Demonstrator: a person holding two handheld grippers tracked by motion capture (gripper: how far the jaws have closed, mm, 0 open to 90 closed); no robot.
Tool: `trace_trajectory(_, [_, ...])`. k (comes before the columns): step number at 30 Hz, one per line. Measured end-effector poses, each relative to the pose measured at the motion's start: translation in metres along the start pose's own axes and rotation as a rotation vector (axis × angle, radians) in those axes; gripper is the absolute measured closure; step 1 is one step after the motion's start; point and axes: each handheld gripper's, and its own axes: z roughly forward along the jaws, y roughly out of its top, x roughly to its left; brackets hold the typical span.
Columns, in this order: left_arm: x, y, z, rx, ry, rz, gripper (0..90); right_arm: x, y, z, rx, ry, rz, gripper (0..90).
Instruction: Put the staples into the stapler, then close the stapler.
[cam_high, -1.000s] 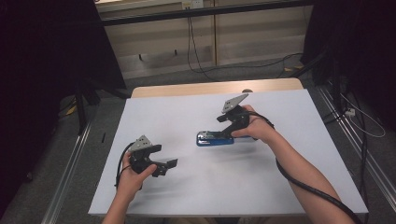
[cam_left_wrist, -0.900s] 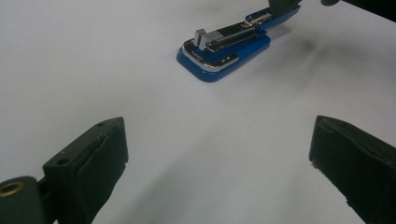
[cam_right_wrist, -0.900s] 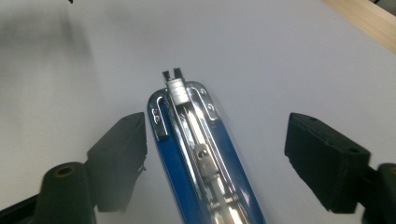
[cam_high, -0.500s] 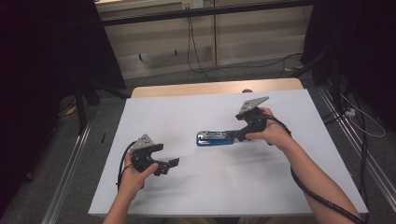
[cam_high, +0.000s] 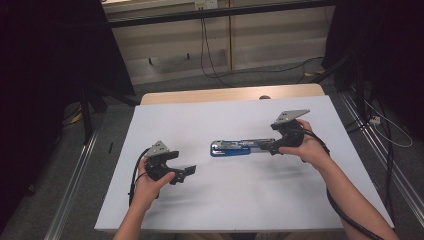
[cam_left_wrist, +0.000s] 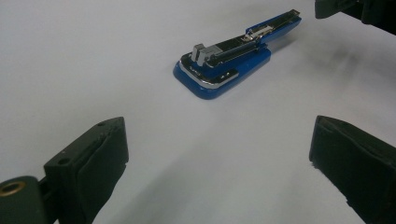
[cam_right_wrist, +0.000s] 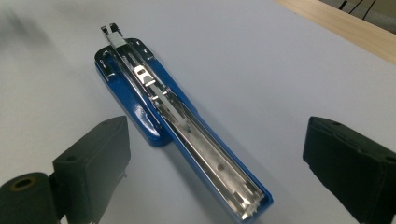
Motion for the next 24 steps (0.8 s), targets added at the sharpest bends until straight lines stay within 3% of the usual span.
trace_trajectory(11, [-0.004,0.006,0.007,-0.011,-0.007,-0.003,4.8,-0.004,-0.017,-0.022,-0.012,-0.046,0.013,6.6])
trace_trajectory(24, [-0.006,0.013,0.022,-0.014,0.005,0.009,5.4,-0.004,-0.035,-0.033,-0.016,-0.081,0.027,6.7])
